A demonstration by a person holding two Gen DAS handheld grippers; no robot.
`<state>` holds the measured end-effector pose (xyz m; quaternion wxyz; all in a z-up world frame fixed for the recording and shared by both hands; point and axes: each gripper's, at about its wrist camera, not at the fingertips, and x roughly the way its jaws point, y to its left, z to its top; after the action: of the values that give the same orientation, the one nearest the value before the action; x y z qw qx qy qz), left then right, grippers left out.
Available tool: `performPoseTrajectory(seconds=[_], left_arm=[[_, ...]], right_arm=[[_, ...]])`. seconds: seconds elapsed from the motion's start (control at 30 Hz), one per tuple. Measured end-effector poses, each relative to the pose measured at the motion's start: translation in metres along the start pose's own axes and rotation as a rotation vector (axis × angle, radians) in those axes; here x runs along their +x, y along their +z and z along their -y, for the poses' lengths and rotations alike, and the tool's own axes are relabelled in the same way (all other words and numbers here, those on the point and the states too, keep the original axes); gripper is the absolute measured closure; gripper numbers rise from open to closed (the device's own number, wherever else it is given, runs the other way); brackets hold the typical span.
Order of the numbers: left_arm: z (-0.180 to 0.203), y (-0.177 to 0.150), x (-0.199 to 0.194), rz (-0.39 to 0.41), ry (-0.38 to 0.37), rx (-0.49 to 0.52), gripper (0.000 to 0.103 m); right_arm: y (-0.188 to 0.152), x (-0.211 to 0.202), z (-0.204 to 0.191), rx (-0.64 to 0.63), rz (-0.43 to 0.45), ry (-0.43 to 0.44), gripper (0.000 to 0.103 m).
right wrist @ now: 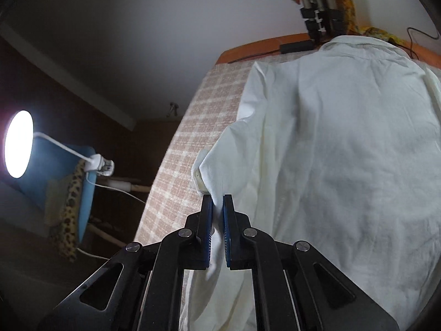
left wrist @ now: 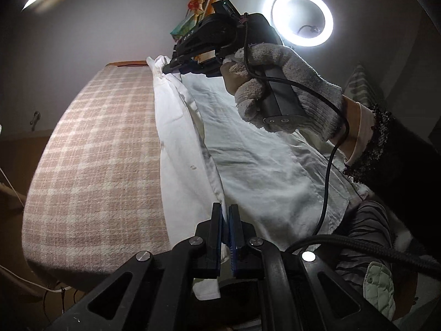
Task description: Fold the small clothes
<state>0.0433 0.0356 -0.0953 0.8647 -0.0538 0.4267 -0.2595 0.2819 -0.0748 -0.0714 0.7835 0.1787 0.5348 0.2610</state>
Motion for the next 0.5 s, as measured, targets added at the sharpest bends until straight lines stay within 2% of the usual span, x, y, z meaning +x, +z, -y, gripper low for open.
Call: performPoseTrajectory(seconds=[0.23,0.5], left_arm=[[0.035,0.001,0.02,-0.045,-0.014,0.076,0.102],[0.056,-0.007,0.039,-0.096,-0.012,0.11,0.102]], right_arm=[[-0.017,-0.037,0.042,0.03,0.05,-0.025,0.097],[-0.028,-0.046,0.08,0.034,0.017,-0.091,0.097]])
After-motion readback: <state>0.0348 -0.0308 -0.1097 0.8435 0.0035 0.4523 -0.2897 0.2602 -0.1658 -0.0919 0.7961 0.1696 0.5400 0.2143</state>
